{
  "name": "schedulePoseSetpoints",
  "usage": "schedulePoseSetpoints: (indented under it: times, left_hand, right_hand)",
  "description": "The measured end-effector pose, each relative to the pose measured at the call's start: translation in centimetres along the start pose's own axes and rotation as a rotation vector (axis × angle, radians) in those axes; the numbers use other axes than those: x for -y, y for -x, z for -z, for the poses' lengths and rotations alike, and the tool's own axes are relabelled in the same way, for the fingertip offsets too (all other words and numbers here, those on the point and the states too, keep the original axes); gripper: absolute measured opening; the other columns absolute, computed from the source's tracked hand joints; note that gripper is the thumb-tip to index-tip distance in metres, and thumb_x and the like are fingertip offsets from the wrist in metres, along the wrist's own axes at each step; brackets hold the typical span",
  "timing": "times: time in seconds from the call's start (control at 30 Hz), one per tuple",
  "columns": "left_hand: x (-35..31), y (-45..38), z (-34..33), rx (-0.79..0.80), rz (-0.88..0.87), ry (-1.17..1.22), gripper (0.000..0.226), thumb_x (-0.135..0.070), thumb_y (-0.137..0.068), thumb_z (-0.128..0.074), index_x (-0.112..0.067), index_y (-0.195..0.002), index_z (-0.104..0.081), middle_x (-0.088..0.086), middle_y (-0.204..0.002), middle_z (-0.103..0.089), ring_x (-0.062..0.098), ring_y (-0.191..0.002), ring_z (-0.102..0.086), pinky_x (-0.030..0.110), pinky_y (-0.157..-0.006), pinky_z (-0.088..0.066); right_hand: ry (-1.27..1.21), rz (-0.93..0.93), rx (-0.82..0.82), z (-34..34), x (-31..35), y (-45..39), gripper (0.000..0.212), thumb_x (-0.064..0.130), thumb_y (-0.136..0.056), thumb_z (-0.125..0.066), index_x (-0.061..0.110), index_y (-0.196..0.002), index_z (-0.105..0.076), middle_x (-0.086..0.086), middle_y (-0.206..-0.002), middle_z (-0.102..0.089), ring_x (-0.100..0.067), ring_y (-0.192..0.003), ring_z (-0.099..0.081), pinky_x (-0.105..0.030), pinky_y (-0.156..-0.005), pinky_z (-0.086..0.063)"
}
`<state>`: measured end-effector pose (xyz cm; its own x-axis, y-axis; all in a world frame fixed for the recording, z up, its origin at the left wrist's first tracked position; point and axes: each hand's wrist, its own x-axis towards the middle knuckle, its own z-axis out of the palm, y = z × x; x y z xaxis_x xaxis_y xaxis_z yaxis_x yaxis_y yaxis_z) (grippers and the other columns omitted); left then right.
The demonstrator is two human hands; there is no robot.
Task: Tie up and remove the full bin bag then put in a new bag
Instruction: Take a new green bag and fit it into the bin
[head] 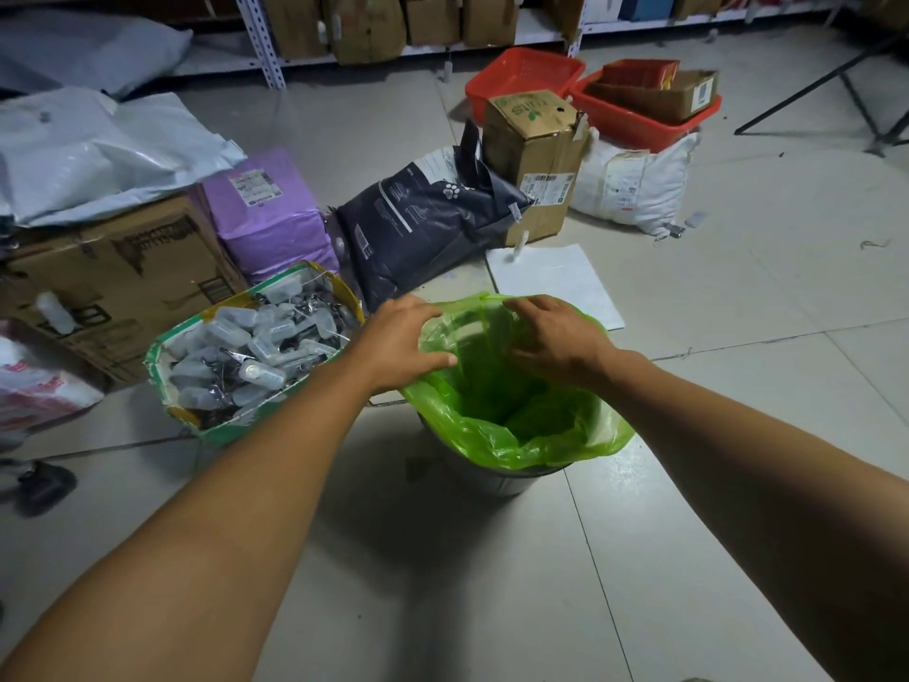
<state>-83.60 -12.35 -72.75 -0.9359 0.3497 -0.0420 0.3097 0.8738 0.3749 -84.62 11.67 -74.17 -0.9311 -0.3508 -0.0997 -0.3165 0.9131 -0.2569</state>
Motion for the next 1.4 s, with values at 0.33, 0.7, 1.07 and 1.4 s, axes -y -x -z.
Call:
schedulePoseSetpoints:
  times: [0.33, 0.7, 1.07, 1.4]
  left_hand:
    - [2.0, 1.2, -1.9, 0.280, 0.122, 0.193, 0.115, -0.075, -0.059, -0.075, -0.034, -0.151, -0.020, 0.003, -0.149, -0.046, 0.023, -0.134, -0.046, 0.034, -0.110, -0.037]
    - [1.2, 1.1, -1.7, 0.179, 0.021, 0.105, 0.106, -0.071, -0.066, -0.072, -0.029, -0.151, -0.025, 0.005, -0.151, -0.039, 0.024, -0.136, -0.040, 0.036, -0.112, -0.034]
    - [0.6, 0.8, -1.7, 0.159, 0.002, 0.076, 0.097, -0.068, -0.071, -0.071, -0.026, -0.150, -0.033, 0.003, -0.155, -0.033, 0.021, -0.142, -0.032, 0.035, -0.116, -0.028]
    - [1.2, 2.0, -0.9, 0.082, 0.059, 0.120, 0.083, -0.057, -0.081, -0.069, -0.020, -0.148, -0.037, 0.007, -0.151, -0.033, 0.023, -0.138, -0.036, 0.033, -0.113, -0.029]
  right_hand:
    - [-0.222, -0.071, 0.082, -1.4, -2.2, 0.1, 0.081, 0.056, -0.088, -0.058, 0.026, -0.152, -0.018, -0.016, -0.145, -0.041, -0.034, -0.128, -0.047, -0.039, -0.108, -0.036]
    - [-0.074, -0.114, 0.008, 1.3, -2.8, 2.6, 0.043, 0.029, -0.092, -0.057, 0.014, -0.132, -0.052, -0.018, -0.119, -0.063, -0.036, -0.108, -0.057, -0.038, -0.089, -0.047]
    - [-0.017, -0.295, 0.001, 1.6, -3.2, 2.4, 0.022, 0.009, -0.090, -0.050, -0.004, -0.103, -0.060, -0.026, -0.102, -0.065, -0.039, -0.093, -0.059, -0.040, -0.076, -0.050]
    - [-0.114, -0.393, -0.073, 0.6, -2.2, 1.1, 0.020, 0.009, -0.089, -0.051, -0.004, -0.103, -0.055, -0.029, -0.105, -0.060, -0.043, -0.097, -0.057, -0.037, -0.071, -0.040]
